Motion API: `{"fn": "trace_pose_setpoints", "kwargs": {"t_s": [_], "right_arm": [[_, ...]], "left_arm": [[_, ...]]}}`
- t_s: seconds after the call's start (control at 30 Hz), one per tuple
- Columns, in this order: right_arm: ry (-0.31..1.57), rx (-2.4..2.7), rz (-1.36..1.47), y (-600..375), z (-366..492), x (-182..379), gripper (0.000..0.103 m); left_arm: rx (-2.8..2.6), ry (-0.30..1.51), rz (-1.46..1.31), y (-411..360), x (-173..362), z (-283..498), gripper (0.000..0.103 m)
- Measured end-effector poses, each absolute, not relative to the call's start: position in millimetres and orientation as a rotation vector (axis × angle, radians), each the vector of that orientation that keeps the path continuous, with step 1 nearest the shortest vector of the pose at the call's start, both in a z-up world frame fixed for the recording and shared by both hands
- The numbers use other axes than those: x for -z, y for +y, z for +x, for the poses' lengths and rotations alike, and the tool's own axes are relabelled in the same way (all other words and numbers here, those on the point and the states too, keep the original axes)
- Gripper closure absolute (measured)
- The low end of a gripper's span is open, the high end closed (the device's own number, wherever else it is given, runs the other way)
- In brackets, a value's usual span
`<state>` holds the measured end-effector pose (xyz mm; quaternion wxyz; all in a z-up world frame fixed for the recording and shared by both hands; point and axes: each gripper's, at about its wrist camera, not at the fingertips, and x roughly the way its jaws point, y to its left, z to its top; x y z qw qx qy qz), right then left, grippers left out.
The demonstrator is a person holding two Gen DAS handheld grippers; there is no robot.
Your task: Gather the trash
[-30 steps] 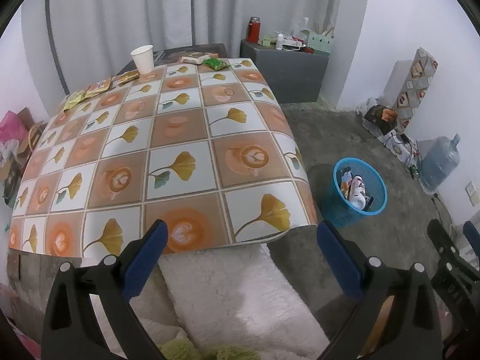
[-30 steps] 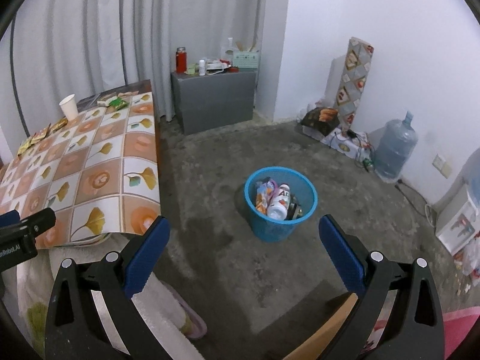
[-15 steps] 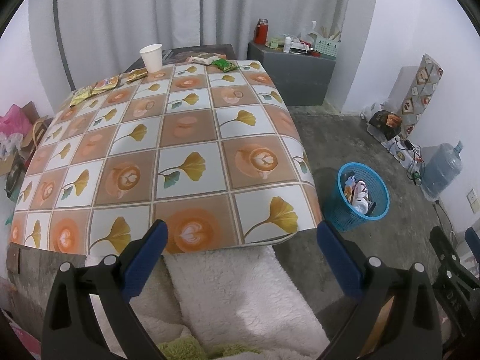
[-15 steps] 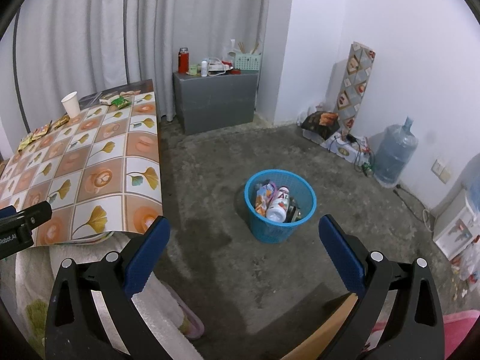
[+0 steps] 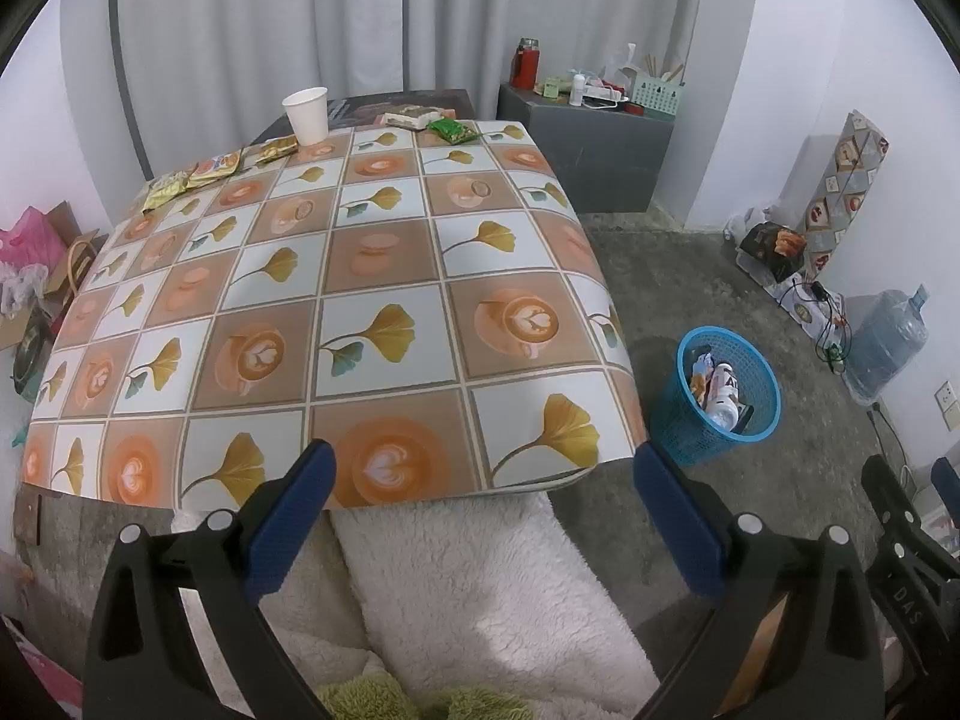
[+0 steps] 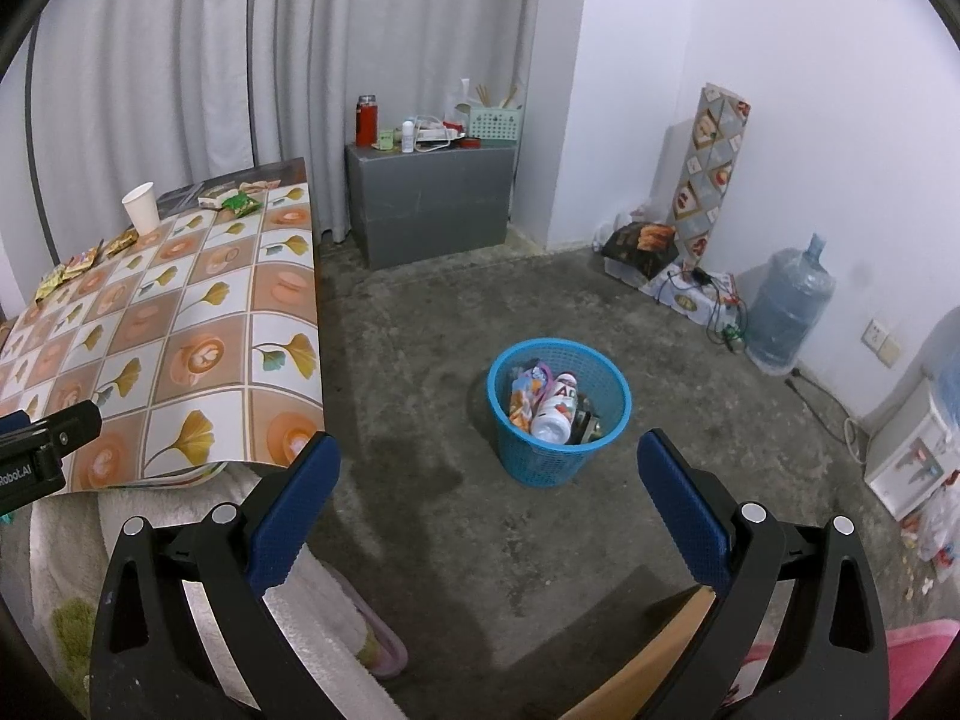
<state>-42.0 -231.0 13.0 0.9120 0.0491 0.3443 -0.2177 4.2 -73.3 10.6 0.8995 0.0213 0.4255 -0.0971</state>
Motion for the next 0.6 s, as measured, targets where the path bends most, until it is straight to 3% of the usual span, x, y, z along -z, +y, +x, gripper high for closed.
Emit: {"fn": "trace_pose_setpoints", "kwargs": {"t_s": [0.6], "right_arm": [[0.711,0.452,0.097,-229.8,-41.8,-14.8,0.008]], "left_arm": [[0.195,0.878,0.046,-70.6,-7.9,3.5,0.006]]}}
